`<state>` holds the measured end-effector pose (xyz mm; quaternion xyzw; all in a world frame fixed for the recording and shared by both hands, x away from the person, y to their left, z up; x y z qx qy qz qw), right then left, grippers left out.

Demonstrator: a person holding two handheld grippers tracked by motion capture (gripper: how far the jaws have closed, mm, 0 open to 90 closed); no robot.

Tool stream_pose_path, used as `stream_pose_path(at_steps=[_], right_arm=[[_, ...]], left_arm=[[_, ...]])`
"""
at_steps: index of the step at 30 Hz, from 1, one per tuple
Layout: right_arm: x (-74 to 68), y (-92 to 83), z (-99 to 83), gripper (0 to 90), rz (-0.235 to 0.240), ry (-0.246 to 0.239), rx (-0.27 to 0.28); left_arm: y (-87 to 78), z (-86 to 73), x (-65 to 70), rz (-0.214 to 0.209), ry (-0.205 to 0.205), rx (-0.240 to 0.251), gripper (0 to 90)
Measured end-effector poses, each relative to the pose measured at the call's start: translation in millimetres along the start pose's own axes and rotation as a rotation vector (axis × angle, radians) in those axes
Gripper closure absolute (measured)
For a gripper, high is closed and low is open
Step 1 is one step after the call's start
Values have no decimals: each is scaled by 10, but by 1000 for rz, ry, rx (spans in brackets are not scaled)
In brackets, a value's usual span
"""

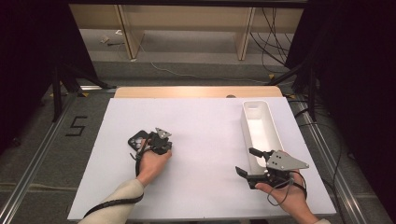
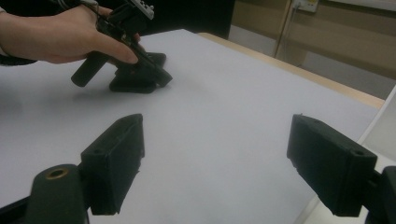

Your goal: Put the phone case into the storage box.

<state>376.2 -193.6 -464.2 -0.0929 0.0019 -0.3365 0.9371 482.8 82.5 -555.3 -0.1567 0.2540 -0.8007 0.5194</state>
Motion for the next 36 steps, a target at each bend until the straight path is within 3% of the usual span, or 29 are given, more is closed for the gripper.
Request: stream_pose_path(at_steps=[15,27,36], right_arm=[[3,-5,-5,199,0,4,-3],[-2,1,-6,199,2,5,-5],[-8,10,-10,200,4,3,-7]], left_arm=[[-75,-43,12,-11,-6,-27,900],[-357,-223,19,-64,27,-96,900],[-595,-382,-32,-94,29,-142,899]])
Point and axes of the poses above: each handheld gripper's, and its own axes: y roughly forward along the jaws, z roughly out of its top, x roughly to its right, the point moved 9 cm from there along y, roughly forward along the jaws, and after that the axes turned 10 degrees about x, right-handed, at the moved point
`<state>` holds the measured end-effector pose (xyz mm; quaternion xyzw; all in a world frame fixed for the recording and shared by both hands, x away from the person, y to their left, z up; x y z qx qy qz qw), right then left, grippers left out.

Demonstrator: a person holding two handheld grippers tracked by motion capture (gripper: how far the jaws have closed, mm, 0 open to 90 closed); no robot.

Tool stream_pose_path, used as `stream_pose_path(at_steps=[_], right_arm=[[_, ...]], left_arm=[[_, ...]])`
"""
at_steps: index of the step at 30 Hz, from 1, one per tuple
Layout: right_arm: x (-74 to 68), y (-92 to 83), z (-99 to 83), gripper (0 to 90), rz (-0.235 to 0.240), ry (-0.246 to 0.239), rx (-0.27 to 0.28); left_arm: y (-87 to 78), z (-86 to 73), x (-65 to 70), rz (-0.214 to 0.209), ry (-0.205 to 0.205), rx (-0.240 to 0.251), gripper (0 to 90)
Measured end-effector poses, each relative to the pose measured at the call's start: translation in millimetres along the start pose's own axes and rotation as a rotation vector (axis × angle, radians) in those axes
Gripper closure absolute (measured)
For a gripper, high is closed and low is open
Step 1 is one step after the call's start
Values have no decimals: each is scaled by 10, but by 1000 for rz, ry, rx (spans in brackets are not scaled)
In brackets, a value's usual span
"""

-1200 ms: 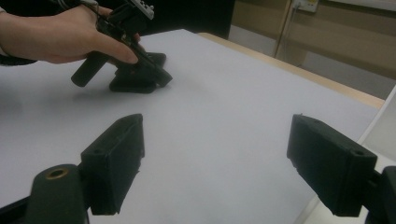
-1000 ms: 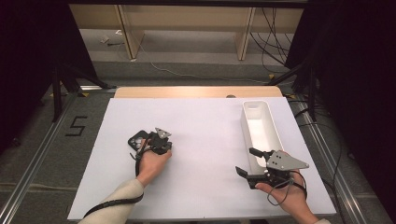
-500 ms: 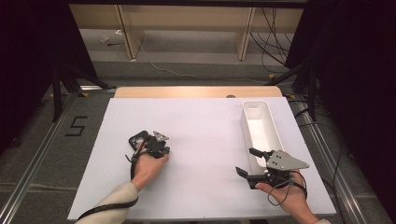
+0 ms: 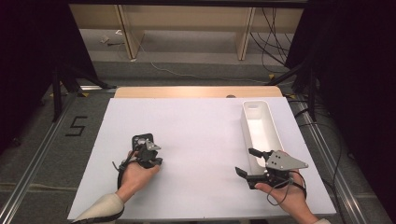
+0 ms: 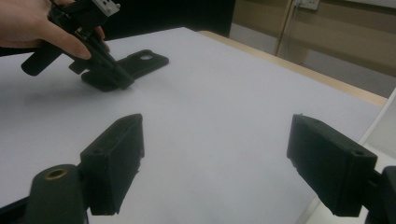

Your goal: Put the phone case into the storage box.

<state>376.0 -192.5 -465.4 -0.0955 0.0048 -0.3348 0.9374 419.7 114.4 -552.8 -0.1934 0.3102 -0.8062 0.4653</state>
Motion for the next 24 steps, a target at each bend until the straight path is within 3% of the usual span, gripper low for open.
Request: stream_pose_path(at_steps=[16,24], right_arm=[[-7,11,0,199,1,-1,-2],[-15,16,3,200,4,-1,0]], left_arm=[[-364,-327,-301,30,-48,-54,899],[-433,-389,-381,62,-29,-63,899]])
Point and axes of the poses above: each handheld gripper's, and its own axes: y roughly forward along the jaws, z roughly out of its top, x roughly to its right, the point moved 9 cm from there along y, roughly forward along the jaws, and after that the axes turned 10 degrees about x, right-handed, at the moved point
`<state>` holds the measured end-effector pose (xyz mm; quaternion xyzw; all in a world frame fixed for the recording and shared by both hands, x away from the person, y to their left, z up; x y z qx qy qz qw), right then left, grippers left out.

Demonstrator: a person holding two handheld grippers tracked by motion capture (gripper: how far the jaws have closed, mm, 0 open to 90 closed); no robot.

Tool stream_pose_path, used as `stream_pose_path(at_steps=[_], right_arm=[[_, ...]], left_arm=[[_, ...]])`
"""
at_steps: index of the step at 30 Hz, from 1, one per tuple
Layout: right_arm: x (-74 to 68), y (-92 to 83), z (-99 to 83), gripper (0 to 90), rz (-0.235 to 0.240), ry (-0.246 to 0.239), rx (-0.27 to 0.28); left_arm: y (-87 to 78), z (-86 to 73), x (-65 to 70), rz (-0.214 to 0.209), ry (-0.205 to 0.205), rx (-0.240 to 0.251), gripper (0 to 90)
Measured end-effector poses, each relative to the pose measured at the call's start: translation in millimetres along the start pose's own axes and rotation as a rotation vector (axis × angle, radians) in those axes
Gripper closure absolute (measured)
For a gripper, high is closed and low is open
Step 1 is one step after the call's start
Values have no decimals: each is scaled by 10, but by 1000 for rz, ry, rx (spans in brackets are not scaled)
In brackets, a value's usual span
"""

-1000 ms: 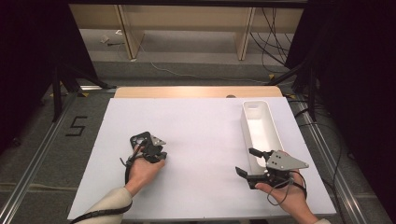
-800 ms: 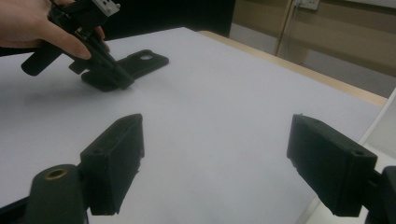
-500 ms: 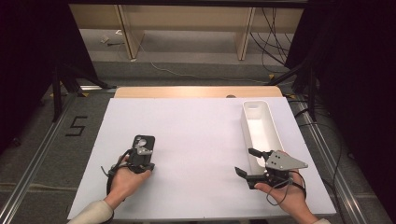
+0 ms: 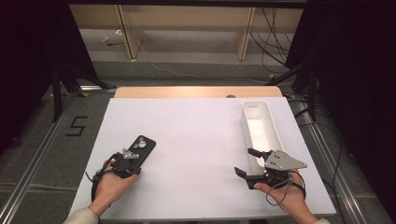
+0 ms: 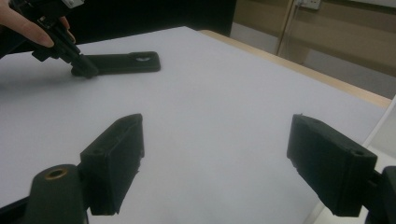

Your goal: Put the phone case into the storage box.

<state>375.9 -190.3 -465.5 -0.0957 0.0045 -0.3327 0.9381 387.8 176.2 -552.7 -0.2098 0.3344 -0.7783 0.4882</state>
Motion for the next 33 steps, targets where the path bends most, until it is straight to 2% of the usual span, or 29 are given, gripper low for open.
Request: stream_pose_path(at_steps=[9,15,17,19,20,21,22,23,25,30,33], right_arm=[[-1,-7,5,199,-1,-2,-1],[-10,-6,15,198,1,-1,3],[-14,-6,14,198,2,-1,1],[-18,-3,16,197,5,-2,3],[-21,-4,17,197,5,-4,0],[-21,-4,17,197,5,-4,0],[-24,-2,19,197,7,-4,2],[-24,-2,19,197,7,-4,2],[-25,3,17,197,6,-2,2],[-37,16,14,198,12,-6,1],[-43,21,15,197,13,-3,1]], left_arm=[[-18,-7,-6,14,39,-12,896],[-121,92,31,7,71,22,797],[-153,126,28,20,98,21,716],[-160,162,15,31,124,31,594],[-157,186,-4,44,136,41,462],[-150,209,-29,59,157,50,462],[-142,224,-62,77,168,48,303],[-132,228,-98,94,171,33,303],[-99,244,-157,107,179,12,181],[39,268,-252,69,157,-44,95],[116,320,-333,82,161,-56,68]])
Point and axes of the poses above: each handheld gripper's, and its own axes: y roughly forward along the jaws, z roughly out of its top, x roughly to its right, the point moved 9 cm from there along y, roughly forward along the jaws, and after that the axes turned 10 degrees about x, right-handed, at the moved point
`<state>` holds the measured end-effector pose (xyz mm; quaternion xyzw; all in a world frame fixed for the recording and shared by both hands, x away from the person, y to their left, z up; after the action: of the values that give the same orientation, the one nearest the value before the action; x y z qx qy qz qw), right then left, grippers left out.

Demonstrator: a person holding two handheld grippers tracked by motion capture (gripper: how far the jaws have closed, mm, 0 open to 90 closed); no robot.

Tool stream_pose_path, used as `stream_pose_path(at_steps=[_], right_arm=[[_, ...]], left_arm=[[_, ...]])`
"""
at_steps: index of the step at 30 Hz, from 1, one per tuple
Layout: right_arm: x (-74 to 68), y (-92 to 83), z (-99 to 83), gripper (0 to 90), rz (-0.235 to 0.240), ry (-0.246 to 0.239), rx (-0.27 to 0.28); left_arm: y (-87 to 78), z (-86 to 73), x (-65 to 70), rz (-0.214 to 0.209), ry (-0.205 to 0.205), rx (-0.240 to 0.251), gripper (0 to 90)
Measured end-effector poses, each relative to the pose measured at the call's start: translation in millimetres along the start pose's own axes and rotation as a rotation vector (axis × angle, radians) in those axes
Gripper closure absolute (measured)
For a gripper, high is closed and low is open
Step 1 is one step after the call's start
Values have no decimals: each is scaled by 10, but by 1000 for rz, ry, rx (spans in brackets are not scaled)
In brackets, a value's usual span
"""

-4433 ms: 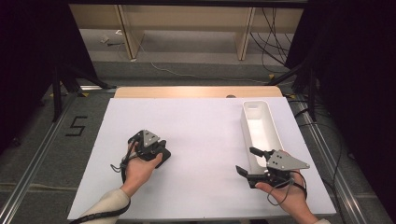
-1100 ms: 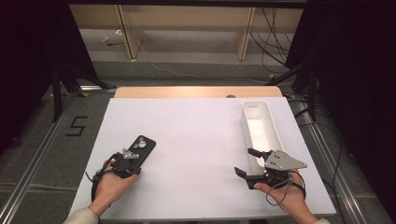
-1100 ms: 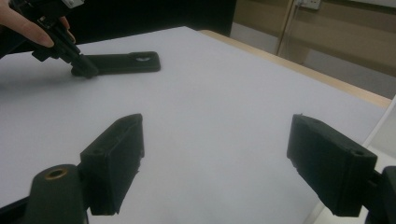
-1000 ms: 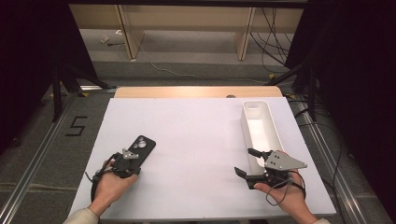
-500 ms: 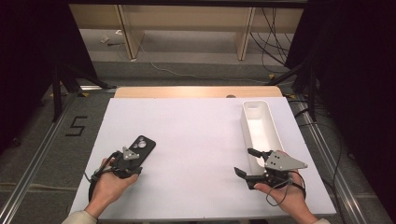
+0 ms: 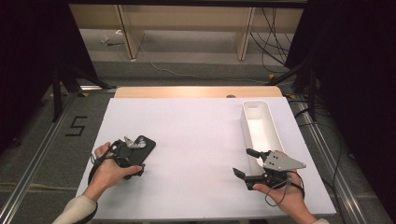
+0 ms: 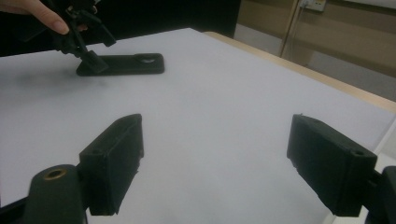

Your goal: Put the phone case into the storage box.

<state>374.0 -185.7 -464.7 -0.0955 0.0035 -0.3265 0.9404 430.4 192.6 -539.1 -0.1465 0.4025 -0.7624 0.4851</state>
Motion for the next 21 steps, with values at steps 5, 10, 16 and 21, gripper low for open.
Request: stream_pose_path(at_steps=[5,10,16,21], right_arm=[[5,-1,-3,197,2,0,0],[-1,-4,0,198,3,0,-1],[-1,-6,7,197,4,1,3],[-4,-1,1,197,5,1,1]], left_arm=[[96,96,-93,-8,13,-9,66],[200,114,-131,-26,16,-55,71],[255,123,-93,-49,26,-97,92],[286,92,-89,-61,18,-127,99]])
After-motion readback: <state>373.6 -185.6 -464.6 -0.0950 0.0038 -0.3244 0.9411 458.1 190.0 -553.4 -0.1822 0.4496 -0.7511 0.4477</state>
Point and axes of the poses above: each handheld gripper's, and its own axes: y roughly forward along the jaws, z roughly out of its top, x roughly to its right, the point moved 9 cm from there along y, roughly forward along the jaws, and after that the axes turned 10 degrees about x, right-handed, at the moved point
